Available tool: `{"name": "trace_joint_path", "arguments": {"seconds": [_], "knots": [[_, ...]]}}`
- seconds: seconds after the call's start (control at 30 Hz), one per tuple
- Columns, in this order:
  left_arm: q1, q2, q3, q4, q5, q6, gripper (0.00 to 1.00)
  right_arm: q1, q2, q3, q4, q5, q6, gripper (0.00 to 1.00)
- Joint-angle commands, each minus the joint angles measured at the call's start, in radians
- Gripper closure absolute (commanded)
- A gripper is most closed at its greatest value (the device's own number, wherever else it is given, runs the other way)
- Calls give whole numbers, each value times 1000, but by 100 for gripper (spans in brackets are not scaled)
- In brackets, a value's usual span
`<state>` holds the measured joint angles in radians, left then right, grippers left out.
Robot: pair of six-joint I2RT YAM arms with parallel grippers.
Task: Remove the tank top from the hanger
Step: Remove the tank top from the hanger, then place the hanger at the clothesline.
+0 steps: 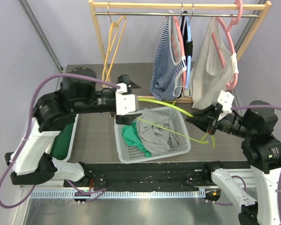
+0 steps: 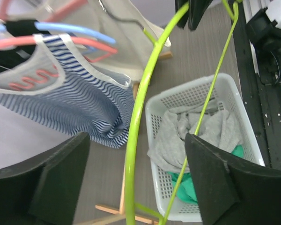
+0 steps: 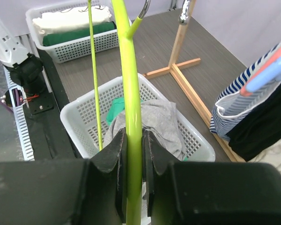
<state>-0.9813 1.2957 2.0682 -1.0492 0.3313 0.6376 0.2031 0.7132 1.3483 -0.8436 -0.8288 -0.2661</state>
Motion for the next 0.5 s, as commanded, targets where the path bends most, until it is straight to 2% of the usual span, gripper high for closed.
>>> {"name": "trace_joint_path", "arguments": {"seconds": [0.0,0.03,0.07,0.2,0.3,0.47], "knots": [[4,17,-13,0,-41,-1,23,1,-33,18,95,-58,-22,99],[4,19,-14,-2,-47,-1,30,-1,-40,21,98,-41,-34,99],[4,23,-13,-5,-51,-4,33,-1,-46,22,109,-33,-41,99],[4,37,21,-32,-40,-3,35,-1,-70,20,107,11,-77,99],[4,47,38,-51,-20,-9,42,-1,-73,8,104,39,-94,99],[4,69,53,-104,21,-9,44,-1,-101,-23,169,109,-123,99]]}}
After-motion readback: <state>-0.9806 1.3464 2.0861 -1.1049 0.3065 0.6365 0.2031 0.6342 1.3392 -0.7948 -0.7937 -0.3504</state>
